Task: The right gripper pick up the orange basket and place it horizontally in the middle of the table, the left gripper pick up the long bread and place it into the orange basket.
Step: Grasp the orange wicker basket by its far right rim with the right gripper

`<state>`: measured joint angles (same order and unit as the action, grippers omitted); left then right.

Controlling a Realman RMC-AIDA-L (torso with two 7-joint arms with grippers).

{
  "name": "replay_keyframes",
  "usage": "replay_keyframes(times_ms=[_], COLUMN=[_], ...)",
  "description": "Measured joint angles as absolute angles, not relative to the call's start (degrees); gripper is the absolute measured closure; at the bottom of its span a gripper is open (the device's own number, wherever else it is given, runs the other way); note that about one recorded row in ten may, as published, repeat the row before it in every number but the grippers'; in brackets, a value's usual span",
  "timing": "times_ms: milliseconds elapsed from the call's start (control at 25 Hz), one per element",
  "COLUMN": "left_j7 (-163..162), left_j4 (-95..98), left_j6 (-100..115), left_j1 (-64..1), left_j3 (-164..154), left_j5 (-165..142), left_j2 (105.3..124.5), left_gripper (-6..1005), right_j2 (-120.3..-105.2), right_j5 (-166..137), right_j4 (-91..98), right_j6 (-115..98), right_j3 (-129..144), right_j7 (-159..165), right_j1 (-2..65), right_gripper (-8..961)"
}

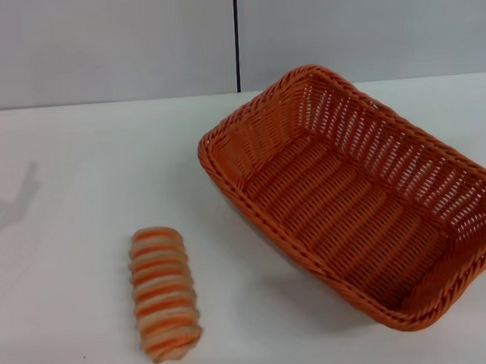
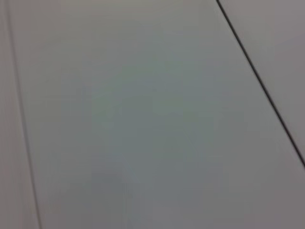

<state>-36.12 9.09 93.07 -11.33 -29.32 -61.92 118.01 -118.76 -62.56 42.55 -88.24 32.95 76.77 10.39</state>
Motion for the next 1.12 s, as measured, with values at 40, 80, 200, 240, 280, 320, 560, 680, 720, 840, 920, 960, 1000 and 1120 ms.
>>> replay_keyframes(times_ms=[40,80,200,240,280,320,560,680,720,840,920,960,1000,1120], left_j7=[-36.12,-36.12,-36.12,-36.12,-36.12,-36.12,-36.12,-36.12,-36.12,-36.28,-36.50,-36.50,-36.48,-36.27], left_j4=[9.08,9.08,9.09,9.08,9.07,9.08,9.36,9.36,9.47,9.59,9.63,9.65,9.67,9.68], left_j6=[93.07,93.07,93.07,93.07,93.09,93.15,93.22,93.11,93.19,93.77,93.93,93.99,94.01,94.17], left_j1=[-11.34,-11.34,-11.34,-11.33,-11.29,-11.29,-11.19,-11.16,-11.10,-10.94,-10.87,-10.84,-10.82,-10.77], left_j3=[-29.33,-29.37,-29.41,-29.43,-29.45,-29.46,-29.53,-29.62,-29.67,-29.72,-29.72,-29.72,-29.72,-29.74], left_j5=[-61.94,-62.03,-62.07,-62.07,-62.07,-62.07,-62.06,-62.05,-62.05,-62.05,-62.05,-62.05,-62.05,-62.05], left_j2=[118.01,118.02,118.07,118.09,118.09,118.10,118.02,118.02,118.02,117.99,117.95,117.95,117.94,117.94], left_gripper=[190,190,191,191,191,191,191,190,190,190,190,190,190,190], right_j2=[-118.75,-118.71,-118.67,-118.48,-118.07,-117.48,-111.23,-108.42,-107.93,-106.88,-106.46,-106.35,-106.25,-106.22], right_j5=[-63.17,-65.40,-70.47,-74.00,-78.45,-83.85,-111.57,-122.45,-126.05,-134.96,-137.13,-137.70,-138.00,-138.32], right_j4=[45.10,51.19,58.46,61.70,65.02,68.17,76.02,75.91,75.81,74.41,73.06,72.45,71.84,68.21], right_j6=[-87.26,-85.17,-83.31,-82.75,-82.40,-82.39,-93.97,-101.93,-103.98,-108.85,-110.35,-110.87,-111.08,-110.94], right_j3=[32.83,31.97,30.22,29.18,28.09,27.10,20.02,18.38,18.58,20.24,22.45,23.85,25.29,30.19], right_j7=[79.23,84.97,92.40,96.21,100.76,105.91,128.95,133.26,134.20,135.68,136.44,136.89,137.23,138.21], right_j1=[9.90,8.88,8.61,8.89,9.49,10.39,20.26,26.12,27.60,31.98,33.61,34.14,34.51,35.85], right_gripper=[194,194,194,194,194,194,195,195,194,194,194,194,195,195])
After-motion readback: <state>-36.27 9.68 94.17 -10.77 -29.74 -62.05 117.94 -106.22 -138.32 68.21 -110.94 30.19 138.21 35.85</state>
